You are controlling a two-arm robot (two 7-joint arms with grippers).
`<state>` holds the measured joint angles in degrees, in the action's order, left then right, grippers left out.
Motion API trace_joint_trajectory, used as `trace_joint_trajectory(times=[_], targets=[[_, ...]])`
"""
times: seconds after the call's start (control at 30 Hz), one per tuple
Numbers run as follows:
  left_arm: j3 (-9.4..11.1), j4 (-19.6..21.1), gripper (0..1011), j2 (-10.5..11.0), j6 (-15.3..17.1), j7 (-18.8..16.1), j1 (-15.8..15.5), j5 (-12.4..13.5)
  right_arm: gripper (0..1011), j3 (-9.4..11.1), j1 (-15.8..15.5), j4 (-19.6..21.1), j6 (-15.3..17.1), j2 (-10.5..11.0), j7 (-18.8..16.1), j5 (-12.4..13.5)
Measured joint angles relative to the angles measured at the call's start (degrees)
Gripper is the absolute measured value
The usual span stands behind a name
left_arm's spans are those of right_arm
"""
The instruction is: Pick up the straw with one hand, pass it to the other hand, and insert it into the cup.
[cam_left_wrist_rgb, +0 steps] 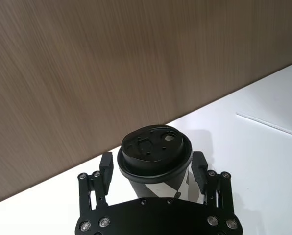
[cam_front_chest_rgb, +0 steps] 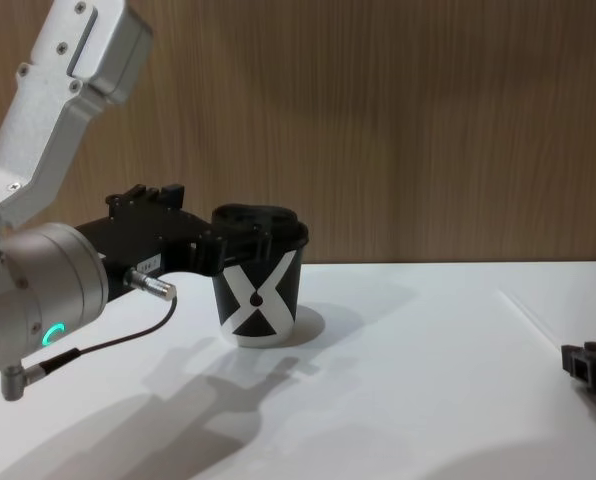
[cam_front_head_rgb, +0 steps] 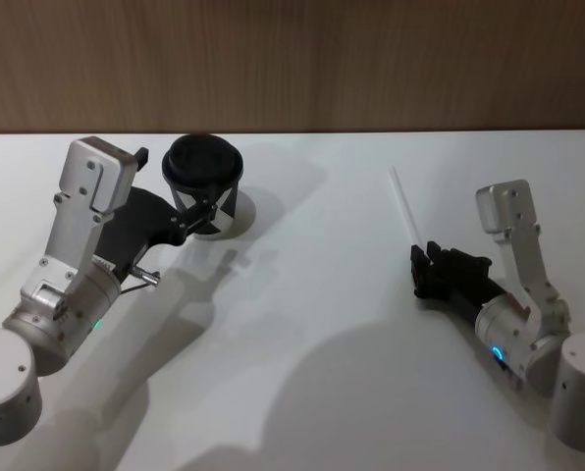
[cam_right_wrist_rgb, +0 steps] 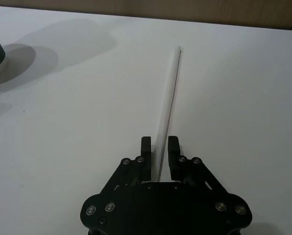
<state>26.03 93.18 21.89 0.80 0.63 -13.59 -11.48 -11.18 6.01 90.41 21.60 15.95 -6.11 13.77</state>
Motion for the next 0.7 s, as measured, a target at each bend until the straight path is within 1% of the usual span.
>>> trace_joint_trajectory(times=[0.37, 0.7], targets=[[0.00, 0.00, 1002, 0.00, 0.00, 0.00, 0.00, 0.00, 141, -0.40, -0.03, 0.01, 0.14, 0.11, 0.17, -1.70], [0.00, 0.00, 1001, 0.00, 0.00, 0.00, 0.00, 0.00, 77, -0.61, -0.23, -0.05, -2.85, 0.11, 1.20, -4.04]])
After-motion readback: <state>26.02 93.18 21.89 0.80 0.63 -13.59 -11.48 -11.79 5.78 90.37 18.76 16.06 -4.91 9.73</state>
